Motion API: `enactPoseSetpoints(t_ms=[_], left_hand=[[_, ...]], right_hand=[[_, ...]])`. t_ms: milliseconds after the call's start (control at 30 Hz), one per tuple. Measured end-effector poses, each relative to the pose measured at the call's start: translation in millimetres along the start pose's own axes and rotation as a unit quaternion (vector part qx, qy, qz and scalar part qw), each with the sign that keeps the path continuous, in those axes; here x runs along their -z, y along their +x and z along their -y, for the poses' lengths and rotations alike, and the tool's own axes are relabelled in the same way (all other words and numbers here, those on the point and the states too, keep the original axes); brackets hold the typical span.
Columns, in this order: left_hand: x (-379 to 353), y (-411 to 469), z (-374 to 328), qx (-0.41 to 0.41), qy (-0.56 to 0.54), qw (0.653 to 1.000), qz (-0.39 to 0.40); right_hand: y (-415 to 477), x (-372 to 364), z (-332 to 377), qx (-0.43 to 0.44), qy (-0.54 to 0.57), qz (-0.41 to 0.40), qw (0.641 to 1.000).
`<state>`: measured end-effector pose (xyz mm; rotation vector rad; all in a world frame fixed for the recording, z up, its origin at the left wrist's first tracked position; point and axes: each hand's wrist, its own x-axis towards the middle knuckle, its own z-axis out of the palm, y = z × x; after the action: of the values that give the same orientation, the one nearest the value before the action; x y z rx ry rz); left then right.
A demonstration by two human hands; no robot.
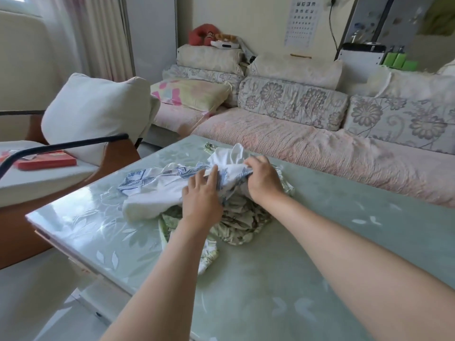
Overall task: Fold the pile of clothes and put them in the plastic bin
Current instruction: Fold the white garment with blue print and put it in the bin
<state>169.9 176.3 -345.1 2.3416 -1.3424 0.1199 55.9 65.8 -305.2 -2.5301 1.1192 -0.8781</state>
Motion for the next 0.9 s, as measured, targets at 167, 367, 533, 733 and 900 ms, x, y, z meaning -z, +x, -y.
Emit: enactPoseSetpoints(t_ms=[167, 367, 533, 733, 900], left_hand=[[18, -4, -32, -0.030, -0.017, 0.997, -0.062], [29, -34, -106, -0.126, -0.081, 0.988, -0.039], [16, -73, -165, -0.246, -0.106, 0.960, 0.079], [-11, -116, -230, -0.321, -0.087, 0.900, 0.280], [-20, -122, -244, -0.292, -0.087, 0.865, 0.398]], right_hand=[[-24, 61, -35, -0.038, 0.076, -0.078, 0.993], [-87, 127, -95, -0.032, 0.021, -0.083, 0.996], [-147, 170, -152, -0.083, -0.083, -0.042, 0.992], [-203, 189, -195, -0.163, -0.248, 0.134, 0.945], [-205, 184, -174, -0.153, -0.444, 0.218, 0.855]])
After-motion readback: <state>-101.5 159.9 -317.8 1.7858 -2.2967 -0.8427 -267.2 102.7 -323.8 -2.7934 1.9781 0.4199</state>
